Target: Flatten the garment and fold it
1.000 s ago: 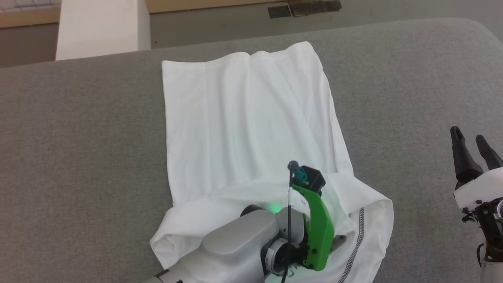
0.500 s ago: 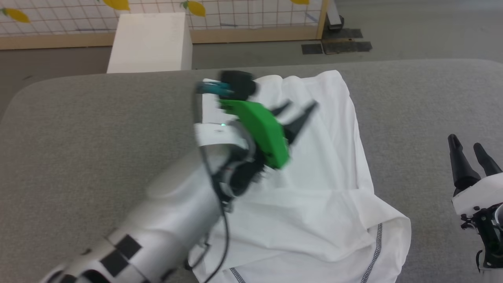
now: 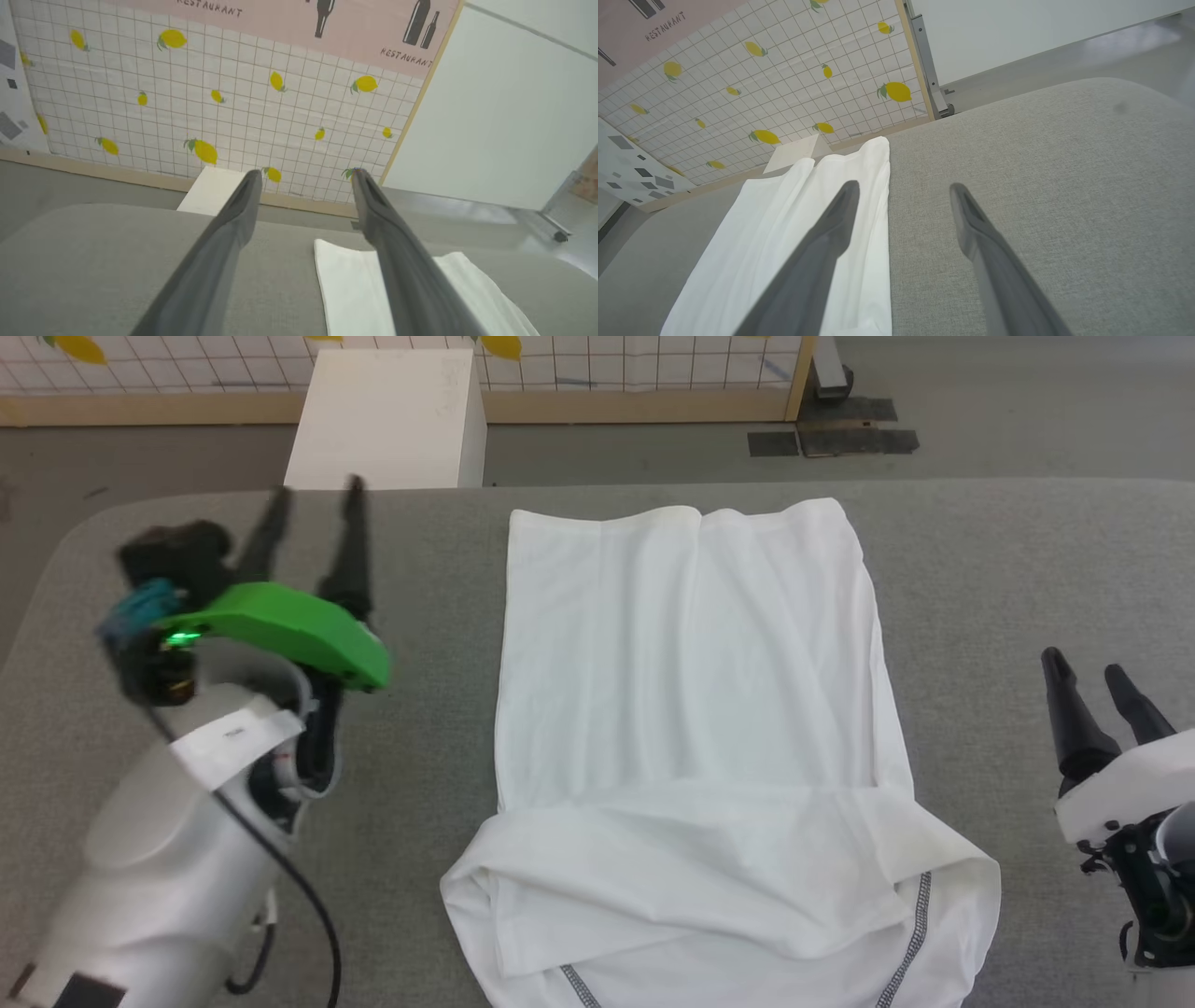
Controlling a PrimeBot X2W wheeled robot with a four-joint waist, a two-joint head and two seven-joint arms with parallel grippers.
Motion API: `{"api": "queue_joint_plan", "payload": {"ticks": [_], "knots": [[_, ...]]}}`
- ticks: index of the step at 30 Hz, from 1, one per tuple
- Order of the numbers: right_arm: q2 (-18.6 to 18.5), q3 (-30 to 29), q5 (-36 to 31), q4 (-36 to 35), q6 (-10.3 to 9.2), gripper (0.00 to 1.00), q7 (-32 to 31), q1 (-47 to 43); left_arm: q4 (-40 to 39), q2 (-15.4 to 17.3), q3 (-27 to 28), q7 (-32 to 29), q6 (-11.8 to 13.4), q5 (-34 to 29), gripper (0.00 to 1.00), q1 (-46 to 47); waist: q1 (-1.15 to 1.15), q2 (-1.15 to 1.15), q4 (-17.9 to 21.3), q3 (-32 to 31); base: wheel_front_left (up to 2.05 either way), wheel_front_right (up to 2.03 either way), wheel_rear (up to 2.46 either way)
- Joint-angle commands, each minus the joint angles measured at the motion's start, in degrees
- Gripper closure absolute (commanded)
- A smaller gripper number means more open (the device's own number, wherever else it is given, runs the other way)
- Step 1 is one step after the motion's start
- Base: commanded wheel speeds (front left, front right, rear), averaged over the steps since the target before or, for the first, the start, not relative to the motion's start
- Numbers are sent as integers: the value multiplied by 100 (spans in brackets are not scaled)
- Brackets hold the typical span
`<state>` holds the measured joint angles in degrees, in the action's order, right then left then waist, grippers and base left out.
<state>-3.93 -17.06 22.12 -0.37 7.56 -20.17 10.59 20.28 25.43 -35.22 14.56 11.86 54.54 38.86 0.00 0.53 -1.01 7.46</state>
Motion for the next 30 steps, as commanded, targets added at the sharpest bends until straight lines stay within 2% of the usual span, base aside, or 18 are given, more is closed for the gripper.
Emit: {"api": "queue_joint_plan", "payload": {"ticks": [1, 4, 6, 11, 20, 25, 30], "knots": [[-20, 57, -39, -23, -8, 0, 1, 94, -237, 43, 294, 40, 90, -304, 0, -276, 0, -52, 19, 85, 0, 0, 0], [-73, 167, -56, -16, -8, 0, 4, 167, -847, -50, 1056, 41, 232, -864, 0, -935, 0, -52, 33, 246, 0, 0, 0], [-99, 211, -55, -2, -8, 0, -15, 236, -1197, -188, 1396, 42, 241, -1157, 0, -1307, 0, -52, 18, 389, 0, 0, 0], [-266, 309, -102, 48, -8, 0, -195, 586, -1724, -551, 1807, 43, 94, -1744, 0, -1761, 0, -52, -83, 832, 0, 0, 0], [-1057, 725, -388, 493, -8, 0, -1047, 2221, -1713, -978, 1868, 43, -261, -2301, 0, -1639, 0, -52, -476, 1743, 0, 0, 0], [-1540, 1090, -732, 1187, -8, 0, -1751, 3560, -1613, -1145, 1782, 43, -370, -2441, 0, -1294, 0, -52, -836, 2316, 0, 0, 0], [-1770, 1457, -1083, 1826, -8, 0, -2426, 4468, -1608, -1257, 1721, 40, -386, -2482, 0, -1117, 0, -52, -1167, 2715, 0, 0, 0]]}}
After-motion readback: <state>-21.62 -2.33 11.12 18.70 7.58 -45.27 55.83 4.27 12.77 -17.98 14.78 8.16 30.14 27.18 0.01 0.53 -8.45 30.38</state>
